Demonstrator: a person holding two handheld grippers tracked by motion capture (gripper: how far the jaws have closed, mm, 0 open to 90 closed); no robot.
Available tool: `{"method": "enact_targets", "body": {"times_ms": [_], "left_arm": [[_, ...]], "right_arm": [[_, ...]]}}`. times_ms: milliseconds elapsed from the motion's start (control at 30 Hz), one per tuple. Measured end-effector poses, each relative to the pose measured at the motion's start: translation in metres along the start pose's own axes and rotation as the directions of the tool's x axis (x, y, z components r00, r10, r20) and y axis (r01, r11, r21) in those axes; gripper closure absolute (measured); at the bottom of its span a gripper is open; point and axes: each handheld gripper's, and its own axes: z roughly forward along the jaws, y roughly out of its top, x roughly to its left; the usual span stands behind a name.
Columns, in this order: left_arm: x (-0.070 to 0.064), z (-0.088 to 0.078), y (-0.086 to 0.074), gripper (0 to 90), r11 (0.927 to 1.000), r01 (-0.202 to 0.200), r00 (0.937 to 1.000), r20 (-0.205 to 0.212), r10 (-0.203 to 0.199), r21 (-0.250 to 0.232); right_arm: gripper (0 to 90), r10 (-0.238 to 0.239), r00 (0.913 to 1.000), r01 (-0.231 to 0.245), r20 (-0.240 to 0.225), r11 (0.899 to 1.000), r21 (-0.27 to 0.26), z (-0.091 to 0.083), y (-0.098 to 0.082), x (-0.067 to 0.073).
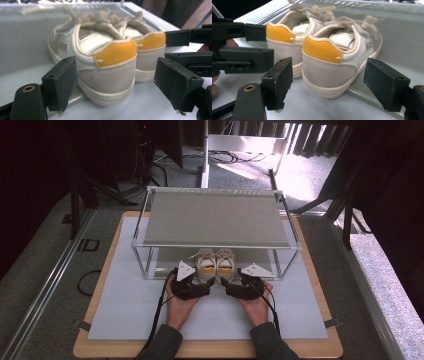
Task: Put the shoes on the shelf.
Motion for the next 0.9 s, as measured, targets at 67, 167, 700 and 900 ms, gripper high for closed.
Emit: {"method": "enact_targets", "body": {"times_ms": [67, 167, 700, 900], "left_arm": [[0.001, 0.004, -0.001, 18.2, 0.9997, -0.002, 1.0, -0.006, 0.002, 0.024], [0.003, 0.007, -0.001, 18.5, 0.9991, 0.01, 0.9999, -0.006, -0.009, 0.04], [0.01, 0.015, 0.002, 22.9, 0.9955, 0.053, 0.9986, -0.008, -0.053, 0.078], [0.013, 0.017, 0.007, 23.1, 0.9951, 0.06, 0.9982, -0.006, -0.059, 0.079]], "right_arm": [[23.2, 0.003, 1.0, -0.003, 0.001, 1.0, 0.009, 0.002, -0.001, 0.0], [22.9, 0.01, 0.9999, -0.01, 0.003, 1.0, 0.016, 0.005, -0.002, -0.001], [28.3, 0.043, 0.9989, -0.042, -0.02, 0.998, 0.045, 0.018, -0.004, -0.007], [28.9, 0.038, 0.9991, -0.038, -0.017, 0.998, 0.05, 0.019, 0.0, -0.009]]}}
